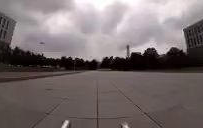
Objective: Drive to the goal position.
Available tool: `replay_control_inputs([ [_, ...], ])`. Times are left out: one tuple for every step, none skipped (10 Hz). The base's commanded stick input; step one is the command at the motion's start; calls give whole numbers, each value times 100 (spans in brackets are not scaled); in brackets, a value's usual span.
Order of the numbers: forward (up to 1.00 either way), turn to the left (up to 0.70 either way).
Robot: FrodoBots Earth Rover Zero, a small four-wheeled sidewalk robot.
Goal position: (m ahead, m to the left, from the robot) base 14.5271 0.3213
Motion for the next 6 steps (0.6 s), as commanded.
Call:
replay_control_inputs([
  [100,0],
  [100,-10],
  [100,-5],
  [100,0],
  [100,0],
  [100,0],
])
